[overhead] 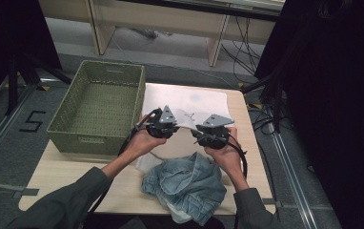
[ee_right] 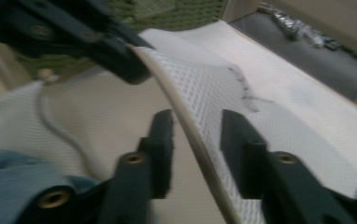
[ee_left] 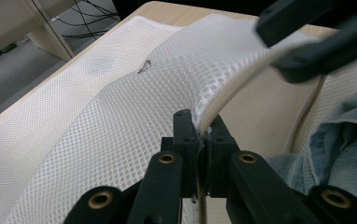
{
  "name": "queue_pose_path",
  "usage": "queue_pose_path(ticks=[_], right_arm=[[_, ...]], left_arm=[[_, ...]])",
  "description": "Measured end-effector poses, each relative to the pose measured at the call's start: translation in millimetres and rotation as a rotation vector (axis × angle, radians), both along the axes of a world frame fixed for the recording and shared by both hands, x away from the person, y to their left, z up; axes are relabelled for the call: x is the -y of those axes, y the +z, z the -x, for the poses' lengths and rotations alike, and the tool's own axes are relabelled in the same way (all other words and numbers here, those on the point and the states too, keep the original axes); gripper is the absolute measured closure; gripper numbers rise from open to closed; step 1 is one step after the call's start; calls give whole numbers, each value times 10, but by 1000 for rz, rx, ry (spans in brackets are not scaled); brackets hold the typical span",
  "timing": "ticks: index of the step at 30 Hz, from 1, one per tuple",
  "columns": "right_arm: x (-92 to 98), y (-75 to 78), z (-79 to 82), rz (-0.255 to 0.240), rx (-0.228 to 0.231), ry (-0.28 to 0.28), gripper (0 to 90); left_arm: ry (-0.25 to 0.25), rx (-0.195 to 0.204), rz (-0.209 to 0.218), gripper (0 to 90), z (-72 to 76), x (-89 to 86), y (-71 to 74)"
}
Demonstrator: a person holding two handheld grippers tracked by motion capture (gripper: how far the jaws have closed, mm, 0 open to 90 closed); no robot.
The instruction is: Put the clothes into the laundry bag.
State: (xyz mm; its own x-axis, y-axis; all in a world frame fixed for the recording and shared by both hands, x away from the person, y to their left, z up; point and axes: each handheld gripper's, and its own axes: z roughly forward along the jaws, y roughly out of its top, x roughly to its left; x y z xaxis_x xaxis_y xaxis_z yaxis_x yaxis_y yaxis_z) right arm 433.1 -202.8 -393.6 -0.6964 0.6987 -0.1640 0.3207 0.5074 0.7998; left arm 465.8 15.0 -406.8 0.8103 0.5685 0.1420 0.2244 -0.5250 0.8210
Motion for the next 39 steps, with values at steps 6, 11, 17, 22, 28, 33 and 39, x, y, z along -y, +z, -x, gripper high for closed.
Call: queue_pose_path(ticks=[6, 11, 17, 22, 28, 33, 39], right_arm=[[164, 135, 444, -67, -140, 91, 380], [294, 0, 816, -79, -212, 172, 324], [27, -156, 911, -72, -246, 219, 309], [-247, -258, 942, -37, -245, 241, 299], [-503, -517, 847, 30, -257, 236, 219], [-642, -786, 820, 185, -292, 231, 182], [-680, -767, 802, 286, -227, 223, 563]], left_arm=[[0, -21, 25, 847, -41, -51, 26], [-6, -37, 22, 843, -44, -40, 23], [-15, -63, 19, 837, -54, -32, 8], [-21, -73, 18, 835, -58, -43, 8], [-29, -83, 19, 830, -56, -45, 10], [-32, -93, 17, 832, -48, -42, 1], [-52, -95, -1, 837, -19, -51, 1]])
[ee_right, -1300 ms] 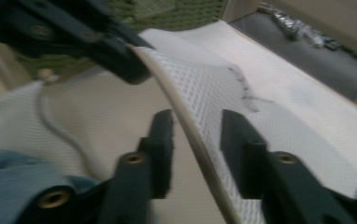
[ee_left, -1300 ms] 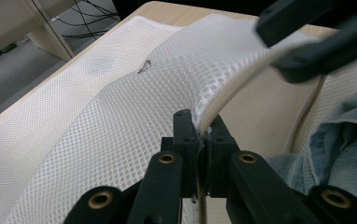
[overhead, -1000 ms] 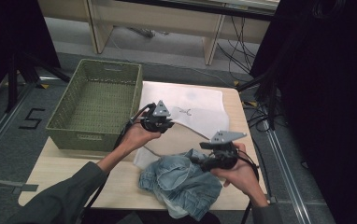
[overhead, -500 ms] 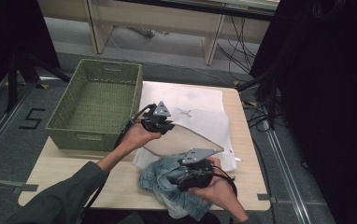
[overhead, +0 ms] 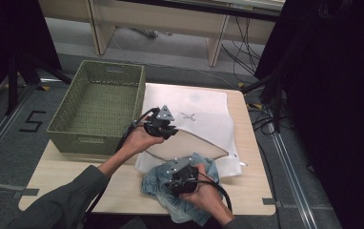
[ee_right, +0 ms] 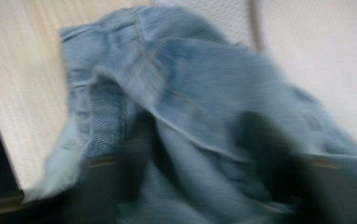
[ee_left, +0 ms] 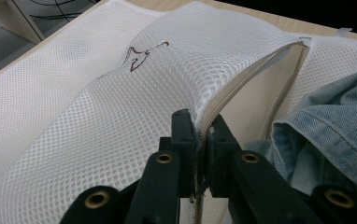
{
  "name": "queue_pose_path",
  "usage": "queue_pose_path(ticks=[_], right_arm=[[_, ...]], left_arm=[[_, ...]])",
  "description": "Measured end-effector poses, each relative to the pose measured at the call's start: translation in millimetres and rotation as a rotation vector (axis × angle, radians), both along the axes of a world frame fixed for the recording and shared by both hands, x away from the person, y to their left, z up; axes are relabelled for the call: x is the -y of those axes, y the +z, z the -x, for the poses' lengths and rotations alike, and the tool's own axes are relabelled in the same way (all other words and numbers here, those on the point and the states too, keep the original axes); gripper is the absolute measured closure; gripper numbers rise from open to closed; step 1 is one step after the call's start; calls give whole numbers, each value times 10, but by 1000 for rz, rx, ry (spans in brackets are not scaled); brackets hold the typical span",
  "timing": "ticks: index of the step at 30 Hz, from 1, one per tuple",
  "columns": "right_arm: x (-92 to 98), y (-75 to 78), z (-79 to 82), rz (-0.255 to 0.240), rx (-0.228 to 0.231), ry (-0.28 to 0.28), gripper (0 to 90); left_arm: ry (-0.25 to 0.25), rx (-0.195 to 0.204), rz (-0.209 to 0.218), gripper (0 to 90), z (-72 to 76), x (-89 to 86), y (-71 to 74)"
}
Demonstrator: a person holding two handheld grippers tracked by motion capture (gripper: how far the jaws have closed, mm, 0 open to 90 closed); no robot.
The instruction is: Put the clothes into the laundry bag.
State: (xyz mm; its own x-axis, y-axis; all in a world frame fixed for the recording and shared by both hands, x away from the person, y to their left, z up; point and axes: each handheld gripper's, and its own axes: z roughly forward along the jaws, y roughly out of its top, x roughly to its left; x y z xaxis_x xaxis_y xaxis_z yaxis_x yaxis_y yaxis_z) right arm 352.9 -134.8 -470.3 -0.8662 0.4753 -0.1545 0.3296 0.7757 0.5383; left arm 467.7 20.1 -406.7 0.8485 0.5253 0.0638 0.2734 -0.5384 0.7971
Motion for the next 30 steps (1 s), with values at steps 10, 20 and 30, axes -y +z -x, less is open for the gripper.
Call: queue_pose_path(ticks=[10, 20, 30], right_arm=[[235, 465, -161, -99, 166, -75, 870], [558, 384, -776, -133, 218, -311, 848], [447, 634, -448, -275, 104, -218, 444]], left_arm=[[-13, -11, 14, 842, 6, -25, 16], [-10, -10, 20, 844, -21, -70, 45], [-6, -13, 27, 844, -40, -114, 48]])
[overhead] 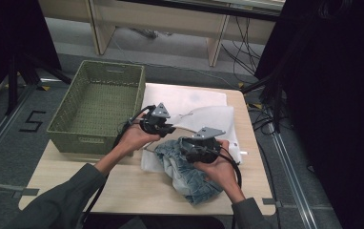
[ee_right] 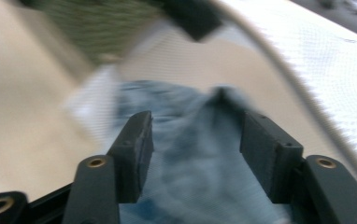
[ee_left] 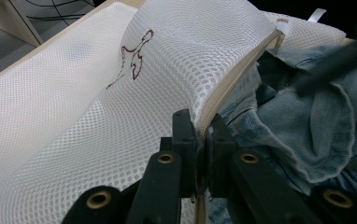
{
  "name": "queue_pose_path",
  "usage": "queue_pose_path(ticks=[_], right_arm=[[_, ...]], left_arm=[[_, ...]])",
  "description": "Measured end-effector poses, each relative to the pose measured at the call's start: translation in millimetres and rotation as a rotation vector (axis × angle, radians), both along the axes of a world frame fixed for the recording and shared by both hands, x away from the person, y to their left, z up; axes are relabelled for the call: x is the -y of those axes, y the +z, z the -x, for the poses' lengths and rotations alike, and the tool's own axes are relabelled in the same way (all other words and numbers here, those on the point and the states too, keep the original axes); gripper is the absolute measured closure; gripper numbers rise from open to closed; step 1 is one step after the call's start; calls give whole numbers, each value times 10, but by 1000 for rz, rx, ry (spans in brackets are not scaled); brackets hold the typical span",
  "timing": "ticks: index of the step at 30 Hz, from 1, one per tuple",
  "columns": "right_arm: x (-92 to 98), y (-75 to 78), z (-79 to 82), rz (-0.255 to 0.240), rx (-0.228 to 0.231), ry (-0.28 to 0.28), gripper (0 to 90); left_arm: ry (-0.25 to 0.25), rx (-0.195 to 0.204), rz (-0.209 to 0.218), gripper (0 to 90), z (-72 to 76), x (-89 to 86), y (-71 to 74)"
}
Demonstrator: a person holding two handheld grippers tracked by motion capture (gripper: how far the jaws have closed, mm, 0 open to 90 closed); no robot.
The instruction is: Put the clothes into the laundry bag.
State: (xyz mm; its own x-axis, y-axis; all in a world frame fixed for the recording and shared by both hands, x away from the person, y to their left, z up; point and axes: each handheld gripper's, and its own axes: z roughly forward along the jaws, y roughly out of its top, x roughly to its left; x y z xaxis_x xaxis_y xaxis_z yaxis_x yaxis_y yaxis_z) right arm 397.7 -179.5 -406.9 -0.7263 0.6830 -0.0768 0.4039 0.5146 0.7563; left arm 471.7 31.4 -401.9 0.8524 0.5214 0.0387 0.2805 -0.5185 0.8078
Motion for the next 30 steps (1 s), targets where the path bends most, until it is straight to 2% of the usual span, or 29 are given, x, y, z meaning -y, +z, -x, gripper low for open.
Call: queue_pose_path(ticks=[1, 3, 4, 6, 7, 8, 9, 10, 12, 14, 16, 17, 18, 19, 20, 21, 23, 24, 25, 26, 27, 28, 29, 30], right_arm=[[-8, 19, 81, -9, -3, 29, 438], [-49, -15, 235, -8, -40, 50, 416], [-72, -71, 311, 12, -66, 59, 406], [-111, -208, 392, 12, -70, 55, 391], [-128, -281, 436, 25, -98, 54, 377], [-135, -342, 463, 61, -130, 62, 355], [-168, -436, 485, 80, -140, 57, 336], [-183, -499, 484, 120, -167, 62, 322], [-260, -689, 466, 177, -142, 77, 295], [-323, -777, 442, 227, -138, 81, 277], [-415, -846, 457, 322, -121, 112, 221], [-443, -851, 467, 347, -110, 114, 246], [-474, -845, 483, 369, -89, 95, 364], [-469, -839, 473, 395, -51, 102, 399], [-468, -840, 471, 398, -50, 101, 453], [-463, -828, 460, 411, -26, 110, 527], [-453, -779, 451, 393, -8, 131, 684], [-437, -739, 439, 362, 5, 132, 746], [-424, -707, 434, 345, 6, 130, 767], [-402, -667, 423, 315, 15, 125, 781], [-374, -616, 408, 281, 15, 111, 787], [-337, -572, 360, 253, 36, 114, 791], [-316, -523, 346, 205, 28, 70, 795], [-287, -453, 301, 169, 37, 45, 800]], left_arm=[[2, -2, 0, 844, -1, 0, -2], [4, 1, -4, 844, 8, 4, 0], [5, 3, -4, 843, 10, 5, 2], [4, 2, -4, 843, 12, 4, 5], [3, 2, -6, 843, 10, 3, 5], [3, 0, -5, 843, 8, 4, 3], [2, -3, -5, 843, 7, 6, 1], [2, -3, -6, 843, 8, 10, -1], [0, 0, -9, 843, 16, 14, 1], [-3, -1, -9, 843, 20, 15, 3], [-3, 0, -11, 843, 24, 17, -2], [1, -4, -6, 843, 31, 21, -5], [-8, 2, -11, 843, 29, 17, -1], [-6, 0, -10, 843, 32, 18, 1], [-6, 2, -11, 843, 36, 18, 5], [-7, 3, -11, 844, 40, 16, 10], [-11, 4, -11, 844, 42, 12, 14], [-10, 2, -10, 844, 43, 11, 14], [-10, 3, -8, 845, 44, 12, 15], [-4, -1, 14, 846, 53, 25, 11], [-11, 4, -5, 848, 52, 14, 23], [-15, 2, 9, 849, 62, 22, 29], [-23, 4, 2, 850, 67, 17, 44], [-20, 3, 16, 851, 80, 27, 54]])
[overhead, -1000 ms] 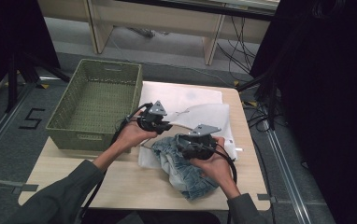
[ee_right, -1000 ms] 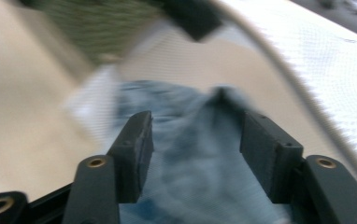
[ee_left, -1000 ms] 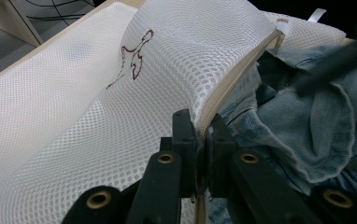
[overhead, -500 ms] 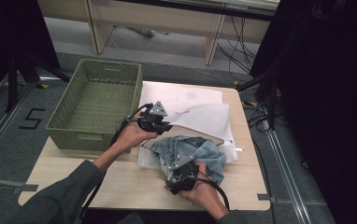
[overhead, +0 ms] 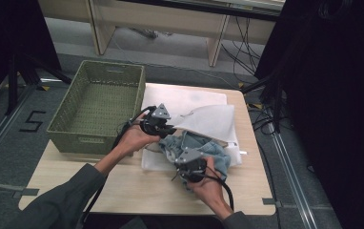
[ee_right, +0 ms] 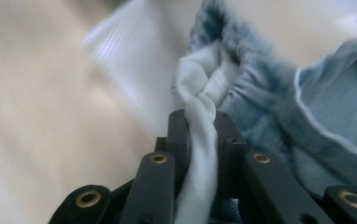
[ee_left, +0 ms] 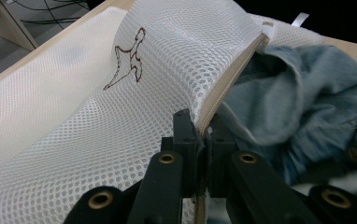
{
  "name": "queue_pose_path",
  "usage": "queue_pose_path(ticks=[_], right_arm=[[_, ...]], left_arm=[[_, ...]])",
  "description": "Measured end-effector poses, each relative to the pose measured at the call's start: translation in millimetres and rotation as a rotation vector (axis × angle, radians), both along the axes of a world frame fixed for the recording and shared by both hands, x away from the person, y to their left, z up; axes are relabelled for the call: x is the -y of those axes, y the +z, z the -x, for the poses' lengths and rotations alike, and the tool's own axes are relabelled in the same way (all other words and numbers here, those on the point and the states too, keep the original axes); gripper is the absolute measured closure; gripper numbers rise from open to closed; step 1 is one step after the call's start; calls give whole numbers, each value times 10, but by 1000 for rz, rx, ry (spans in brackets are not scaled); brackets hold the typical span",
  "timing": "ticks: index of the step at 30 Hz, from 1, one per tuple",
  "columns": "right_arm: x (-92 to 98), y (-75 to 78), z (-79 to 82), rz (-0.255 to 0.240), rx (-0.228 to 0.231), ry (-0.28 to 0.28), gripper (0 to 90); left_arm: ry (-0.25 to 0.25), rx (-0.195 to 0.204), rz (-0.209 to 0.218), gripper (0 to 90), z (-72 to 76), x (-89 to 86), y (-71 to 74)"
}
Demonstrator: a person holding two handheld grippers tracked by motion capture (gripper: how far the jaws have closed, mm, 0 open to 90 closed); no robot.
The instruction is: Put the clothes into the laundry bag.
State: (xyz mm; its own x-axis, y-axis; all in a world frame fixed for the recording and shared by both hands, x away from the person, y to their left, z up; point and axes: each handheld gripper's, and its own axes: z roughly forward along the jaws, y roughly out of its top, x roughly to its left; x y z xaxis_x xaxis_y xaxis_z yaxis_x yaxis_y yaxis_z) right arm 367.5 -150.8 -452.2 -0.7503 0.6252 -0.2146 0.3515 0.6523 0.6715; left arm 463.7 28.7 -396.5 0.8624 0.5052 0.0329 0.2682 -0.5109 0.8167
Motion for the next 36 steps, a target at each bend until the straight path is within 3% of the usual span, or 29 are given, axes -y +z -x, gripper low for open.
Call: queue_pose_path(ticks=[2, 5, 6, 7, 8, 9, 10, 12, 13, 14, 18, 20, 21, 24, 26, 28, 29, 30, 32, 35, 36], right_arm=[[57, 159, -149, -41, 61, -8, 806], [66, 306, -416, -109, 82, -79, 808], [50, 280, -505, -124, 72, -94, 807], [27, 223, -570, -140, 51, -122, 801], [15, 129, -647, -156, 48, -120, 784], [0, 36, -684, -181, 6, -115, 743], [-20, -61, -692, -204, -26, -113, 643], [-60, -86, -640, -198, -76, -118, 528], [-49, -53, -632, -190, -72, -84, 504], [-45, -23, -603, -202, -63, -80, 490], [127, 241, -383, -258, -66, -45, 445], [262, 354, -262, -291, -71, -33, 424], [322, 390, -187, -303, -99, -49, 410], [502, 342, 4, -268, -126, -40, 388], [604, 251, 54, -217, -117, -35, 381], [684, 130, 79, -183, -151, -45, 356], [692, 73, 78, -184, -161, -52, 337], [665, 26, 106, -187, -204, -69, 328], [661, -60, 67, -127, -174, -14, 305], [566, -230, 61, -39, -252, 14, 280], [529, -318, 49, -22, -250, 18, 274]], left_arm=[[-12, 13, -11, 852, 19, 1, 39], [-11, 22, 4, 852, 35, 8, 83], [17, -10, 13, 853, 68, 9, 82], [-9, 18, -8, 853, 35, -8, 87], [-11, 26, -13, 853, 21, -18, 83], [-1, 18, -11, 852, 6, -33, 67], [5, 15, -9, 852, -12, -46, 54], [11, 6, -4, 852, -49, -84, 28], [22, -2, 14, 852, -54, -88, 14], [14, -3, -14, 852, -67, -120, 17], [26, -6, 6, 851, -82, -140, 8], [29, -10, 10, 851, -73, -137, 17], [24, -6, 7, 850, -70, -133, 21], [22, -6, 2, 850, -66, -121, 21], [28, -8, 13, 849, -61, -104, 12], [20, -3, -1, 849, -65, -104, 17], [17, -3, -3, 848, -66, -102, 18], [21, -7, 1, 848, -62, -98, 15], [18, -6, -1, 848, -69, -98, 14], [21, -9, 0, 848, -64, -95, 11], [16, -3, -5, 847, -64, -95, 12]])
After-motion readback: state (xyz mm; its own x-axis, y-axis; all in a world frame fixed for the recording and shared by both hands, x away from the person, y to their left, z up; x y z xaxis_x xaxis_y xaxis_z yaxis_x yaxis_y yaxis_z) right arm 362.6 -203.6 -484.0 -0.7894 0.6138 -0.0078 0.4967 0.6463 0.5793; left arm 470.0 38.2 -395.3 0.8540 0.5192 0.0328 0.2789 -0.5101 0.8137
